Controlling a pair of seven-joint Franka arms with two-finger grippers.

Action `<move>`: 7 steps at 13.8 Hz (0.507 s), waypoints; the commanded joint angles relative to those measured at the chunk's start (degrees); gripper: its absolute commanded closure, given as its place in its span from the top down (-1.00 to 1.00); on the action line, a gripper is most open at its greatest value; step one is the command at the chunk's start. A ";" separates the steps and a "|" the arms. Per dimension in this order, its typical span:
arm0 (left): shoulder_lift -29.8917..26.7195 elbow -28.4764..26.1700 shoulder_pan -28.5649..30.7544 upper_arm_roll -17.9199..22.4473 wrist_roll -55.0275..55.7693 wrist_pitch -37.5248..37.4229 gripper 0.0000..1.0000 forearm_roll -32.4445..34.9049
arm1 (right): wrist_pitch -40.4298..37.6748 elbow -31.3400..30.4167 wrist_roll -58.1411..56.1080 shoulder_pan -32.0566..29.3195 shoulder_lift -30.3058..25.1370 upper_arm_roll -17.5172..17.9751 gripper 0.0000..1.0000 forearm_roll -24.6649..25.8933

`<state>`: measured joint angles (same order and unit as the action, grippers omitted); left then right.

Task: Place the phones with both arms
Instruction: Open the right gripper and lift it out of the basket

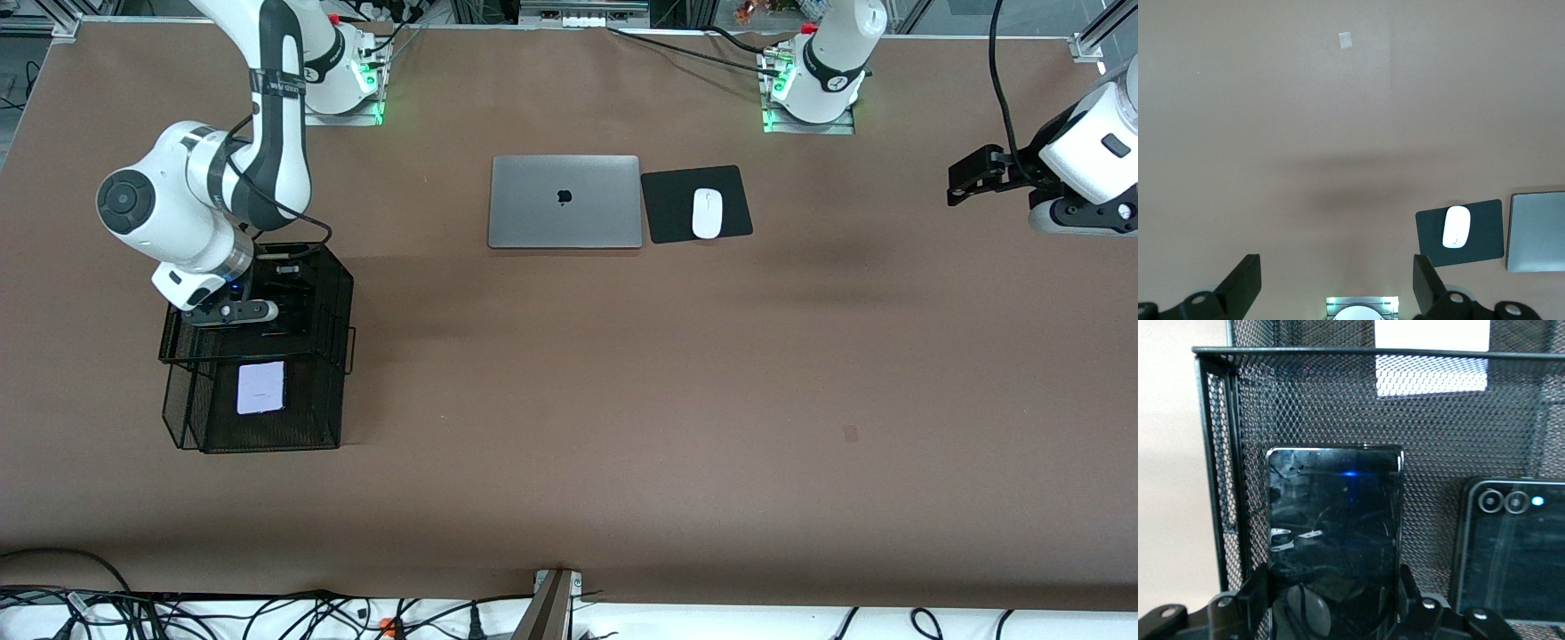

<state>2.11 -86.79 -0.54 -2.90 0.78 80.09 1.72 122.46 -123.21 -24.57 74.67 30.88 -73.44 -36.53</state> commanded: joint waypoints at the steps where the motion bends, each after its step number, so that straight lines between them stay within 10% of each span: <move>1: -1.06 -0.49 0.27 0.09 -0.60 -0.54 1.00 -1.36 | 0.06 1.04 0.22 -0.84 0.15 0.58 0.71 -1.35; 7: -1.06 -0.49 0.27 0.18 -0.60 -0.54 1.00 -1.36 | -12.90 13.05 -0.13 -4.34 0.06 -1.44 0.80 -0.12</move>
<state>2.10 -86.79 -0.52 -2.86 0.78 80.03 1.72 117.61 -116.76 -24.57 73.19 31.08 -73.87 -36.70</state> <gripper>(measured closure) 0.000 0.119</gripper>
